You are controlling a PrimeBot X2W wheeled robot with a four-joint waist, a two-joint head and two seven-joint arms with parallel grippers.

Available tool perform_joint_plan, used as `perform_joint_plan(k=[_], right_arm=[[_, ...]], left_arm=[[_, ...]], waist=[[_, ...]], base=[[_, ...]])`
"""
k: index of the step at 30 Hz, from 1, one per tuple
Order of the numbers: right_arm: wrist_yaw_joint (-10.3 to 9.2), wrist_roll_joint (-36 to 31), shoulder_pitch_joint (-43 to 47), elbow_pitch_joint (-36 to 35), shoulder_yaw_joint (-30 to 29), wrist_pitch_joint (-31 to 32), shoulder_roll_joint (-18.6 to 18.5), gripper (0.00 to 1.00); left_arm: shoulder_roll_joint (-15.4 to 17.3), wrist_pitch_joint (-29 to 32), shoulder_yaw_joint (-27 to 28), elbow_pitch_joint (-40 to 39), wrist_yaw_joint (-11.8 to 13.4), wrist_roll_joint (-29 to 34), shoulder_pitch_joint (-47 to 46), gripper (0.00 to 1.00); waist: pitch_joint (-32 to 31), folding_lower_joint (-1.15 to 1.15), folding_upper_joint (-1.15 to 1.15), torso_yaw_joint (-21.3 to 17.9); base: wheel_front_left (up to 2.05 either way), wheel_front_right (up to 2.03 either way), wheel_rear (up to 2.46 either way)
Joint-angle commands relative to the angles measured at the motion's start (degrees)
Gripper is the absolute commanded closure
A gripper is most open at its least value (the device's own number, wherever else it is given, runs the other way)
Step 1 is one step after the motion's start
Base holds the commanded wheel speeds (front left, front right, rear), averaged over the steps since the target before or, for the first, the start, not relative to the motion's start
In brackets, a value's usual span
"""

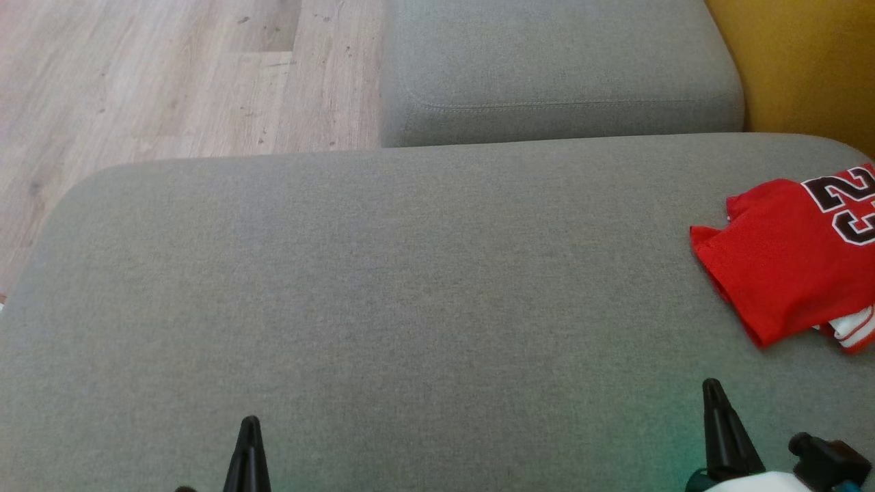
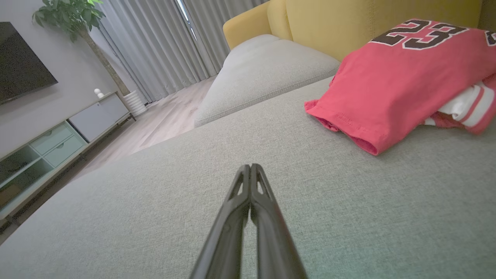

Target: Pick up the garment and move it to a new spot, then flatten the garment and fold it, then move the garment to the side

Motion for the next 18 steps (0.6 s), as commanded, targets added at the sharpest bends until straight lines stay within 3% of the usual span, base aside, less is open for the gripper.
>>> perform_joint_plan(k=[1,18], right_arm=[[-0.01,2.00,-2.84,-1.55,-0.16,0.25,-0.91,1.00],[-0.01,13.42,-5.24,-1.15,-0.75,2.52,-1.30,1.00]], left_arm=[[0.62,0.23,1.07,-1.22,-0.63,-1.77,-2.56,1.00],[0.98,2.48,2.97,-0.02,-1.89,-12.40,-5.39,1.00]], waist=[[0.05,0.00,0.00,-0.04],[0.60,0.00,0.00,-0.49]], base=[[0.00,0.00,0.00],[0.00,0.00,0.00]])
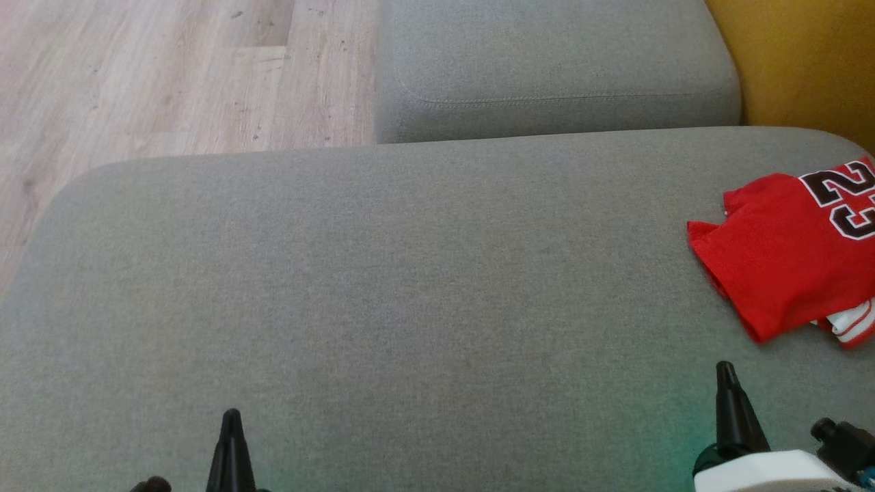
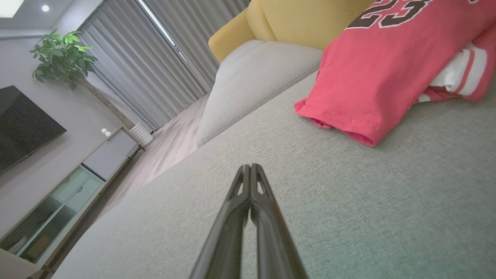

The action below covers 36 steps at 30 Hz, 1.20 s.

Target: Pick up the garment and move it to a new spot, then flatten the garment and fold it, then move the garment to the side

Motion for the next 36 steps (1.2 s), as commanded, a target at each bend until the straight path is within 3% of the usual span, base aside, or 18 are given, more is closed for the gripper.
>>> perform_joint_plan(k=[1,36], right_arm=[[-0.01,1.31,-2.72,-1.66,-0.09,0.38,-1.18,1.00],[-0.03,26.43,-8.14,-0.70,-2.02,5.98,-1.60,1.00]], left_arm=[[0.63,0.10,1.22,-1.56,-0.47,-1.05,-3.18,1.00],[0.92,5.74,6.20,1.27,-3.28,-24.33,-9.51,1.00]], waist=[[0.02,0.00,0.00,-0.01],[1.24,0.00,0.00,-1.02]], base=[[0.00,0.00,0.00],[0.00,0.00,0.00]])
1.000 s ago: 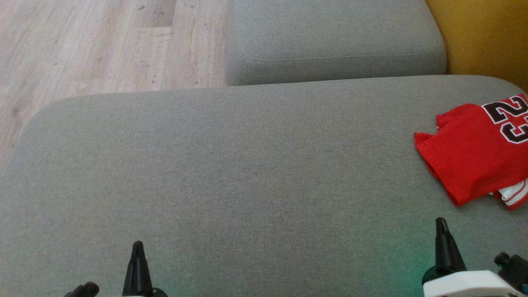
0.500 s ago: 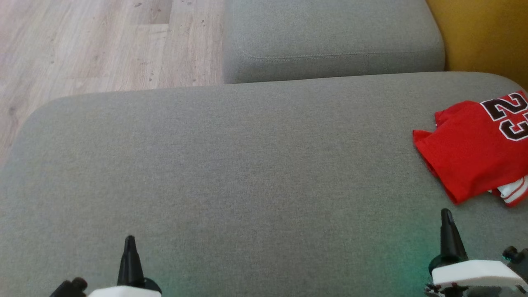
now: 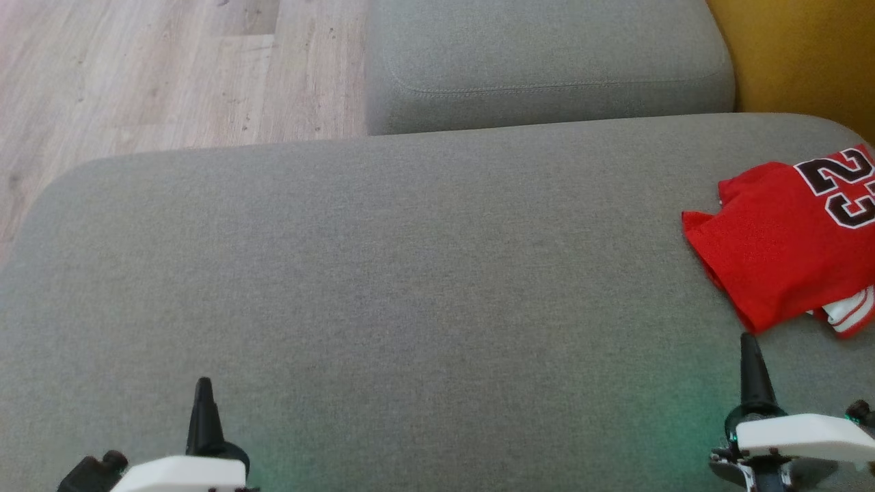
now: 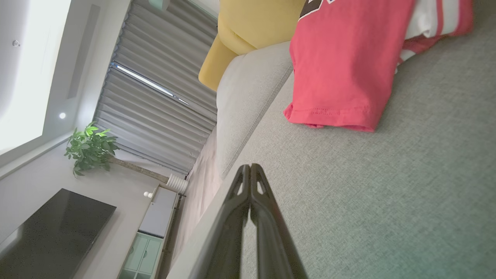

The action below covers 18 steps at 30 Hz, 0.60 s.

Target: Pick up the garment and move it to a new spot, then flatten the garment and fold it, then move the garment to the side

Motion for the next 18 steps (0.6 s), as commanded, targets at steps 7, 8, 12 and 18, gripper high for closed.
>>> perform_joint_plan(k=[7,8,12,18], right_arm=[[-0.03,5.47,-3.89,-1.37,0.16,1.45,-1.36,1.00],[-0.03,6.16,-4.04,-1.35,0.09,1.61,-1.37,1.00],[-0.03,8.92,-4.65,-1.24,-0.17,2.27,-1.38,1.00],[-0.03,13.73,-5.72,-1.04,-0.64,3.44,-1.39,1.00]], left_arm=[[0.70,1.25,3.00,-0.82,-0.78,-4.91,-4.20,1.00],[0.70,1.42,3.15,-0.74,-0.86,-5.55,-4.38,1.00],[0.69,2.09,3.75,-0.41,-1.17,-8.09,-5.09,1.00],[0.67,3.28,4.83,0.15,-1.72,-12.54,-6.34,1.00]], waist=[[0.22,0.00,0.00,-0.18],[0.26,0.00,0.00,-0.21],[0.39,0.00,0.00,-0.32],[0.63,0.00,0.00,-0.52]], base=[[0.00,0.00,0.00],[0.00,0.00,0.00],[0.00,0.00,0.00],[0.00,0.00,0.00]])
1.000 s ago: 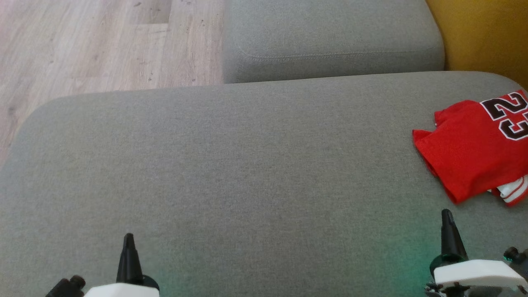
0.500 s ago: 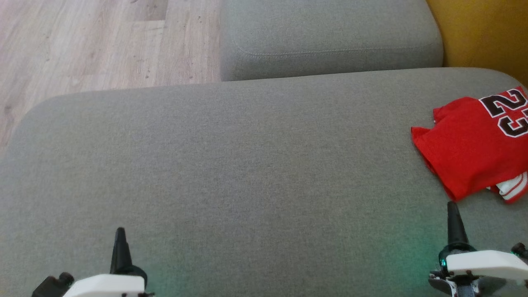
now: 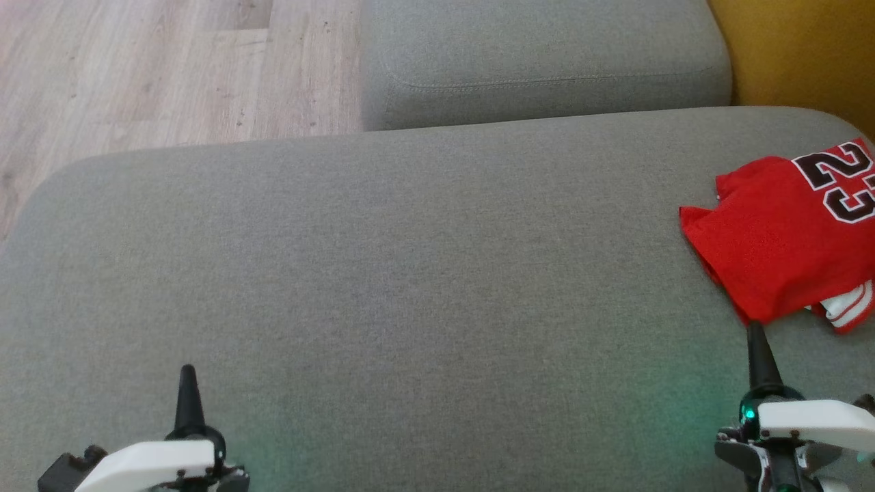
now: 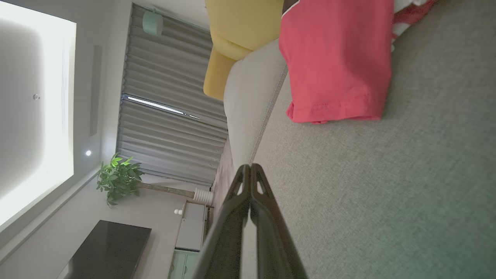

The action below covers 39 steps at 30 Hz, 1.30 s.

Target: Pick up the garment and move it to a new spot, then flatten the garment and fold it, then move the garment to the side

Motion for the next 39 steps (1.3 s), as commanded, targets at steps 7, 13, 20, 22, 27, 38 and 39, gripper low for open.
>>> perform_joint_plan(k=[7,13,20,22,27,38,39], right_arm=[[-0.04,6.04,-4.44,-1.55,0.11,1.43,-1.19,1.00],[-0.04,10.13,-5.35,-1.39,-0.31,2.44,-1.19,1.00],[-0.04,14.92,-6.42,-1.19,-0.82,3.63,-1.18,1.00],[-0.04,16.28,-6.72,-1.14,-0.96,3.98,-1.17,1.00],[-0.04,19.69,-7.49,-1.00,-1.33,4.84,-1.16,1.00],[-0.04,20.48,-7.72,-0.95,-1.64,5.24,-1.01,1.00],[-0.04,20.46,-7.72,-0.94,-1.66,5.26,-0.99,1.00]], left_arm=[[0.64,1.46,3.04,-0.72,-0.91,-5.50,-4.54,1.00],[0.60,2.49,3.98,-0.23,-1.38,-9.27,-5.61,1.00],[0.56,3.71,5.10,0.34,-1.93,-13.68,-6.86,1.00],[0.54,4.06,5.42,0.50,-2.08,-14.94,-7.22,1.00],[0.50,4.93,6.23,0.91,-2.47,-18.09,-8.11,1.00],[0.33,5.36,6.68,1.04,-2.58,-18.78,-8.38,1.00],[0.31,5.38,6.71,1.04,-2.58,-18.76,-8.38,1.00]], waist=[[0.25,0.00,0.00,-0.21],[0.46,0.00,0.00,-0.38],[0.69,0.00,0.00,-0.57],[0.76,0.00,0.00,-0.63],[0.93,0.00,0.00,-0.77],[0.98,0.00,0.00,-0.81],[0.98,0.00,0.00,-0.81]], base=[[0.00,0.00,0.00],[0.00,0.00,0.00],[0.00,0.00,0.00],[0.00,0.00,0.00],[0.00,0.00,0.00],[0.00,0.00,0.00],[0.00,0.00,0.00]])
